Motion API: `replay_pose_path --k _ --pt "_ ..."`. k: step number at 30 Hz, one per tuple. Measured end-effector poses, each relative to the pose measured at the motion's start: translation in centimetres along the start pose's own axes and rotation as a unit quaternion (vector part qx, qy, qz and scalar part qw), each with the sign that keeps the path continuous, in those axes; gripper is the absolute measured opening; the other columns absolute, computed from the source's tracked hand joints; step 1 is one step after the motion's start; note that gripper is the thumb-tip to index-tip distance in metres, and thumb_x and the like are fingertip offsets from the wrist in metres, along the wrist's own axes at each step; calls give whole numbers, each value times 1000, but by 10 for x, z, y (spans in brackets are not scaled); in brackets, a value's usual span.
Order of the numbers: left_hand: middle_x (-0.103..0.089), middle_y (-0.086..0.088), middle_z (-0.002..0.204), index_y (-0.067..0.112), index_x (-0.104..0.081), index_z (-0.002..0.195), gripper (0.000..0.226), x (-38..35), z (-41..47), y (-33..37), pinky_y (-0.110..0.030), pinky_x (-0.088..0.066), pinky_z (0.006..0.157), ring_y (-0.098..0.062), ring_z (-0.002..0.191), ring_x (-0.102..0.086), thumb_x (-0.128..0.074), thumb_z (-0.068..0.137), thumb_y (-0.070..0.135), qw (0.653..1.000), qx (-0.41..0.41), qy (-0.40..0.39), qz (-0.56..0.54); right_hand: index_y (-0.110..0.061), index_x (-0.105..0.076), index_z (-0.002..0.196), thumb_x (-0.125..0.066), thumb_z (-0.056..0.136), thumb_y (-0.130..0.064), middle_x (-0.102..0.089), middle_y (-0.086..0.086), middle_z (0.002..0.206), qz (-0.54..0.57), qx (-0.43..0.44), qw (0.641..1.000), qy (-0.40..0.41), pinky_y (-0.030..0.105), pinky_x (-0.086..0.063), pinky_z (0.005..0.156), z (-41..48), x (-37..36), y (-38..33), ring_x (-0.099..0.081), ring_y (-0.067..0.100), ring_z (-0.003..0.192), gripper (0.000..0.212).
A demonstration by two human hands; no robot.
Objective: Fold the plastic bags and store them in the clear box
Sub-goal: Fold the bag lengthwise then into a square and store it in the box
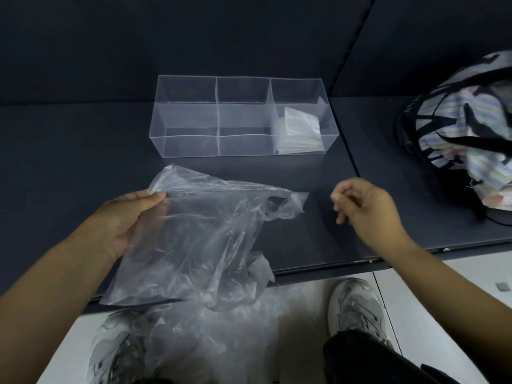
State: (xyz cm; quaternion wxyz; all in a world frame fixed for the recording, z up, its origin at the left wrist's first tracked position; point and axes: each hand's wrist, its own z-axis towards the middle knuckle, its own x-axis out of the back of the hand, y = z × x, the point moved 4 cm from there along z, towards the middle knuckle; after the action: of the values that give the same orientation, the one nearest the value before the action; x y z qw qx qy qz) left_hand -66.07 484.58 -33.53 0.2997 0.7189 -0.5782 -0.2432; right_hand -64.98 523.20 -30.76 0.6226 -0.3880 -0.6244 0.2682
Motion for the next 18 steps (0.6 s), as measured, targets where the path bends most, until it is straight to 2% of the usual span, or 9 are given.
replay_pose_path --k 3,6,8,11,16,18 --pt "-73 2 68 19 -71 86 5 6 1 0 -25 -54 46 -11 54 -68 -72 82 22 1000 -9 14 -2 -22 -57 77 -59 91 -10 -65 0 62 25 1 1000 9 15 -42 47 6 12 -3 -57 12 46 19" --pt "-71 2 62 18 -70 85 3 4 1 -1 -23 -53 43 -9 50 -66 -71 82 20 1000 -16 17 -5 -24 -67 77 -75 79 -16 -62 -3 64 -22 30 999 -37 12 -43 56 -2 -11 -10 -51 2 52 12" --pt "-71 2 62 17 -70 86 4 1 0 -1 -23 -52 43 -9 49 -66 -70 83 19 1000 -18 16 -4 -22 -71 84 -81 74 -17 -56 -7 70 -61 64 996 -31 9 -41 61 -6 -28 -14 -49 2 57 15" --pt "-70 2 62 16 -69 88 6 1 1 -1 -23 -52 43 -9 49 -66 -70 83 18 1000 -15 13 -5 -18 -73 87 -82 73 -18 -56 -5 76 -75 78 994 13 10 -41 64 1 -40 -16 -50 4 62 16" --pt "-72 0 65 14 -69 89 7 1 3 -1 -25 -52 43 -12 52 -68 -70 82 16 1000 -6 1 -2 -18 -72 78 -77 77 -15 -57 -3 74 -126 93 987 40 19 -46 65 11 -54 -15 -51 6 63 6" --pt "-72 -1 66 14 -70 90 9 2 4 -1 -25 -53 44 -13 53 -68 -71 81 16 1000 -4 -1 -2 -17 -70 73 -74 79 -12 -59 -1 72 -125 90 987 48 18 -45 64 15 -54 -13 -51 8 61 9"
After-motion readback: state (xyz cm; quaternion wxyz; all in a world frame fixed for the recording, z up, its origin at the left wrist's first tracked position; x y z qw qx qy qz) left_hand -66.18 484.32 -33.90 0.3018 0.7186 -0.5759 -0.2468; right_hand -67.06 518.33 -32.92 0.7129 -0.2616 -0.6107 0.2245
